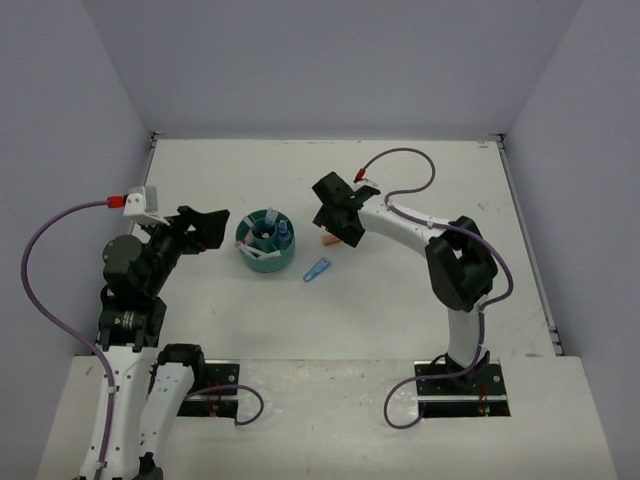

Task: Sort the stationery into containers
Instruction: Pick up the stationery from the center of the board.

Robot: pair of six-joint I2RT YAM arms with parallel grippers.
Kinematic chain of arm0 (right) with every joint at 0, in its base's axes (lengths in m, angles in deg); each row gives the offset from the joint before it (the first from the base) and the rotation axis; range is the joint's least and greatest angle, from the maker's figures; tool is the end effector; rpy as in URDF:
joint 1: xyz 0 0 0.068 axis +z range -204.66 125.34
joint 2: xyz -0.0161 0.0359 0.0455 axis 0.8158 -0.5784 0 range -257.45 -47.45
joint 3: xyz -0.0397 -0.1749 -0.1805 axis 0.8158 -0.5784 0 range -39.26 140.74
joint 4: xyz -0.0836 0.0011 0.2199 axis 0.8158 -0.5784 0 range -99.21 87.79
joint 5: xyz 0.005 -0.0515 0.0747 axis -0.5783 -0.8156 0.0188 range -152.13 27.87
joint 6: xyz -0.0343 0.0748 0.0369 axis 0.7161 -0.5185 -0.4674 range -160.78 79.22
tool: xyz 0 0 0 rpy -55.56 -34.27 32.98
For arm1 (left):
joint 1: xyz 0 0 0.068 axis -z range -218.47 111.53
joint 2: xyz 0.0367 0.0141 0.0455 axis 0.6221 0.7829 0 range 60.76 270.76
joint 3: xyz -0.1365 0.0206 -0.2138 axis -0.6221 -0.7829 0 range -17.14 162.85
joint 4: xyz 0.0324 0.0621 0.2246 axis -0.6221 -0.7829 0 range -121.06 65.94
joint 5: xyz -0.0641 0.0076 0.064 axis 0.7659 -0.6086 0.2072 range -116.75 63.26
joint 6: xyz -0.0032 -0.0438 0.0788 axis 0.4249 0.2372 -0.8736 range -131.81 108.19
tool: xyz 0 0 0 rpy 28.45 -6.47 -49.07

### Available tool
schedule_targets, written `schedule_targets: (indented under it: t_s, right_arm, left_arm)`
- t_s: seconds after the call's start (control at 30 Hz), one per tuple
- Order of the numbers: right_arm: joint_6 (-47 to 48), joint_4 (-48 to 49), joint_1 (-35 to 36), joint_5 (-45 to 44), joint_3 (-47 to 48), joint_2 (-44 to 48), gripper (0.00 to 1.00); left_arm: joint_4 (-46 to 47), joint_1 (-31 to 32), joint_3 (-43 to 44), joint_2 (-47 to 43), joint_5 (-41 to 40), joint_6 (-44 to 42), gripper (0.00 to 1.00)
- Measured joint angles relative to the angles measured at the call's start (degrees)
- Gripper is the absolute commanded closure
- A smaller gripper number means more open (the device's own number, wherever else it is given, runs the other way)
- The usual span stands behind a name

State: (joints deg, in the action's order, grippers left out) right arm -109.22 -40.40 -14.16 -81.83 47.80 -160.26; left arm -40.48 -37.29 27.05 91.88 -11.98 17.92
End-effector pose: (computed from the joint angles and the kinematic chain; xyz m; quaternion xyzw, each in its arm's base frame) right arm 0.3233 0.2406 0.1646 0.2691 0.9222 0.0840 0.2647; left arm 0.1590 -0.0239 0.3387 -0.0924 0.7209 -0.2714 0.6309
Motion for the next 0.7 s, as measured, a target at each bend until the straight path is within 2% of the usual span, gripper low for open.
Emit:
schedule_targets:
  t_s: [0.23, 0.43, 0.53, 0.6, 0.67, 0.7]
  right_arm:
    - [-4.4, -8.2, -1.0, 0.1, 7.9, -8.4, 0.30]
    - [-5.4, -13.0, -1.1, 0.3, 11.7, -13.1, 0.32]
    - [-5.3, -14.1, -1.2, 0.7, 12.3, -13.6, 0.47]
    - [-5.0, -14.9, -1.4, 1.0, 12.3, -13.6, 0.63]
    - [-4.6, -15.2, -1.5, 1.1, 12.2, -13.6, 0.66]
    - [-4.3, -15.1, -1.6, 1.1, 12.1, -13.6, 0.72]
  left_arm:
    - [-5.6, 0.0, -2.2, -0.3, 3.0, -3.2, 0.00]
    - [-6.5, 0.0, -2.8, -1.8, 4.5, -4.0, 0.00]
    - [-6.8, 0.0, -2.9, -2.4, 5.1, -4.1, 0.00]
    - [-7.0, 0.0, -2.9, -2.9, 5.5, -4.2, 0.00]
    - [-7.2, 0.0, -2.9, -3.2, 5.7, -4.5, 0.00]
    - [-7.3, 0.0, -2.9, -3.3, 5.8, -4.6, 0.00]
